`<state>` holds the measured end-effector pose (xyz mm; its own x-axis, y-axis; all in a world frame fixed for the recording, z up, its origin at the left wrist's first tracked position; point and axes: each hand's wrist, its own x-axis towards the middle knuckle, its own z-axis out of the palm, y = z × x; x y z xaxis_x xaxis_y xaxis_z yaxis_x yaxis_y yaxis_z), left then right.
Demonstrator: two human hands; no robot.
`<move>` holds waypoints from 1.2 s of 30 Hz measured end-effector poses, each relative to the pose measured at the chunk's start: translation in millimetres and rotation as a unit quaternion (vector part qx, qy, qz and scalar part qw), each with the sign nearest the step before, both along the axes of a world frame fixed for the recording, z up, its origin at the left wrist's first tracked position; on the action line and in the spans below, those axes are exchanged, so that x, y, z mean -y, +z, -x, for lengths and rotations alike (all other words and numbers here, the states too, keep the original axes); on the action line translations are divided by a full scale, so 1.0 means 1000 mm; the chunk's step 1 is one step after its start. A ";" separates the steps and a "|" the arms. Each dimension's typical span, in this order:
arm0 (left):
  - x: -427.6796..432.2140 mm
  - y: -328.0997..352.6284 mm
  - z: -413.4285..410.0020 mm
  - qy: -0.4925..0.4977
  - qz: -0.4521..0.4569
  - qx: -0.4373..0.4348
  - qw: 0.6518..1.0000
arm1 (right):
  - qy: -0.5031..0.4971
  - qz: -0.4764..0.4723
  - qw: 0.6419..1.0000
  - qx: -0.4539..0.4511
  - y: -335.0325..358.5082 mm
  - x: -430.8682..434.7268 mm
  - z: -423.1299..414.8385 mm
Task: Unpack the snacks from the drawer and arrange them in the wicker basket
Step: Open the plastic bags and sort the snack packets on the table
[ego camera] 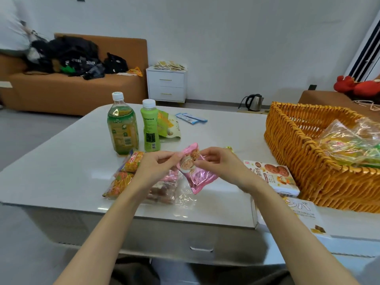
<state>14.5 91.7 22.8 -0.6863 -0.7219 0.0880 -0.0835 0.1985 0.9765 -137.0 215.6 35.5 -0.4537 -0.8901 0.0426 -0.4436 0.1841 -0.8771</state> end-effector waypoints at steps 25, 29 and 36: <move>0.004 -0.027 -0.014 0.039 0.232 0.202 0.951 | -0.065 -0.097 0.922 0.369 -0.045 0.030 0.006; 0.012 -0.020 -0.026 -0.002 0.158 0.186 0.970 | -0.065 -0.065 0.899 0.429 -0.047 0.045 -0.010; 0.040 -0.014 -0.029 0.159 0.107 0.101 0.976 | -0.089 -0.003 0.896 0.434 -0.048 0.062 -0.025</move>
